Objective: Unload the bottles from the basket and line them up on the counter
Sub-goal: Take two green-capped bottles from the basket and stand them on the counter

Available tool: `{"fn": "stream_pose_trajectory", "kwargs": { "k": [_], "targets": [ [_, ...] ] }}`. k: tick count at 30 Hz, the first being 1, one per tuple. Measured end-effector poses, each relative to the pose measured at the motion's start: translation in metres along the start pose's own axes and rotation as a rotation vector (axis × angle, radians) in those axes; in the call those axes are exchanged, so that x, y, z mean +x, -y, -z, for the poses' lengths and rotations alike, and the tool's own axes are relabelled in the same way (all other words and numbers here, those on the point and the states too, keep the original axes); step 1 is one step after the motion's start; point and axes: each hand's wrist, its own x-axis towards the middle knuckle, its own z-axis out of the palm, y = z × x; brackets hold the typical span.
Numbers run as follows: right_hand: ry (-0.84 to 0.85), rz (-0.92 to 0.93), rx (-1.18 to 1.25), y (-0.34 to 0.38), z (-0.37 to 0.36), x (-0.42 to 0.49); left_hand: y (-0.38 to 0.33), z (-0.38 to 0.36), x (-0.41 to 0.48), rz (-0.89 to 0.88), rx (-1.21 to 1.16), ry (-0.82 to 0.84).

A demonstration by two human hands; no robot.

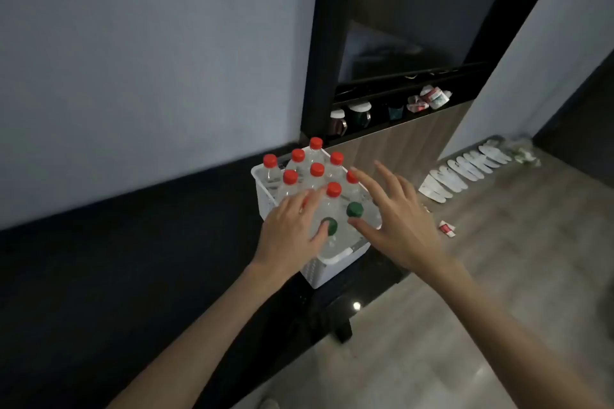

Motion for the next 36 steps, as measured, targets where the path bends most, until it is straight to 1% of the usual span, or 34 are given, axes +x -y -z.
{"fn": "stream_pose_trajectory", "kwargs": {
  "k": [4, 5, 7, 10, 13, 15, 18, 22, 25, 27, 29, 34, 36],
  "targets": [
    [0.103, -0.028, 0.003, -0.021, -0.034, 0.016, 0.003, -0.035, 0.002, 0.068, -0.031, 0.155],
    [0.111, -0.025, 0.012, -0.028, -0.042, 0.021, 0.005, -0.043, 0.004, 0.088, -0.022, 0.186],
    [0.093, 0.017, 0.029, -0.038, -0.052, 0.032, 0.007, -0.055, 0.009, 0.105, 0.004, 0.199],
    [0.089, 0.144, 0.037, -0.049, -0.068, 0.047, 0.006, -0.065, 0.011, 0.143, 0.038, 0.156],
    [0.105, 0.236, 0.041, -0.061, -0.082, 0.058, 0.003, -0.072, 0.011, 0.238, 0.049, 0.098],
    [0.127, 0.299, 0.015, -0.070, -0.088, 0.063, -0.003, -0.077, 0.010, 0.272, 0.113, 0.048],
    [0.157, 0.414, -0.044, -0.081, -0.094, 0.067, -0.014, -0.087, 0.011, 0.360, 0.172, 0.035],
    [0.119, 0.560, -0.093, -0.089, -0.103, 0.072, -0.024, -0.097, 0.015, 0.444, 0.287, -0.012],
    [0.097, 0.591, -0.016, -0.089, -0.104, 0.076, -0.032, -0.100, 0.015, 0.500, 0.318, -0.070],
    [0.077, 0.600, 0.050, -0.089, -0.105, 0.076, -0.036, -0.102, 0.013, 0.538, 0.271, -0.126],
    [0.073, 0.590, 0.108, -0.089, -0.105, 0.076, -0.040, -0.103, 0.013, 0.565, 0.201, -0.144],
    [0.201, 0.574, 0.221, -0.096, -0.097, 0.077, -0.049, -0.094, 0.016, 0.584, 0.137, -0.150],
    [0.241, 0.536, 0.344, -0.097, -0.084, 0.080, -0.054, -0.083, 0.022, 0.582, 0.132, -0.188]
  ]
}}
